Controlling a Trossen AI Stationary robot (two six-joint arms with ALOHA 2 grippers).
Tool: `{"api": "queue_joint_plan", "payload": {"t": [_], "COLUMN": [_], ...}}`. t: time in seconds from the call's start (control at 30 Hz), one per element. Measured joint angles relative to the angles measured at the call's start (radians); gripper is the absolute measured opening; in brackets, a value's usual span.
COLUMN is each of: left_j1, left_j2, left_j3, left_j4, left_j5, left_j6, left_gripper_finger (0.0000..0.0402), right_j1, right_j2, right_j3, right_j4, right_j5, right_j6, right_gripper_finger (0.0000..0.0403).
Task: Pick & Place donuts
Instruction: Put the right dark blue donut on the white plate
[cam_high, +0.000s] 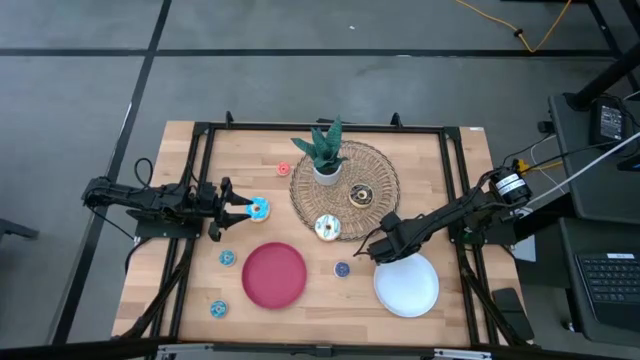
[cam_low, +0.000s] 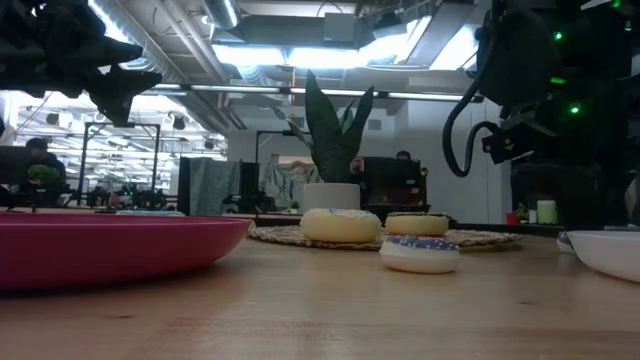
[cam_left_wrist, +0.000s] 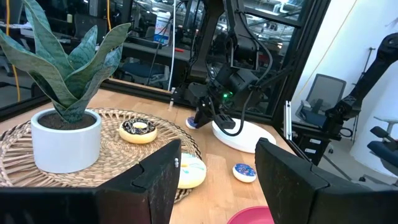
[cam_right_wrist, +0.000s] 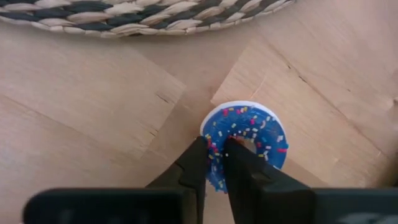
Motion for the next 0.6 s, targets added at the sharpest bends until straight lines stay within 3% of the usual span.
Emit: {"api": "queue_joint_plan", "payload": {"t": [0.6], "left_j1": [0.000], "left_j2": [0.000], "left_j3": [0.000], "left_j4": [0.000], "left_j5": [0.000], "left_j6": [0.000], "left_gripper_finger": [0.0198], "right_j1": [0.000], "right_j2": [-0.052], "right_j3": [0.053], "right_j4": [-0.080], "right_j5": [0.013], "right_j6": [-0.065], "right_gripper_finger": [0.0017]}}
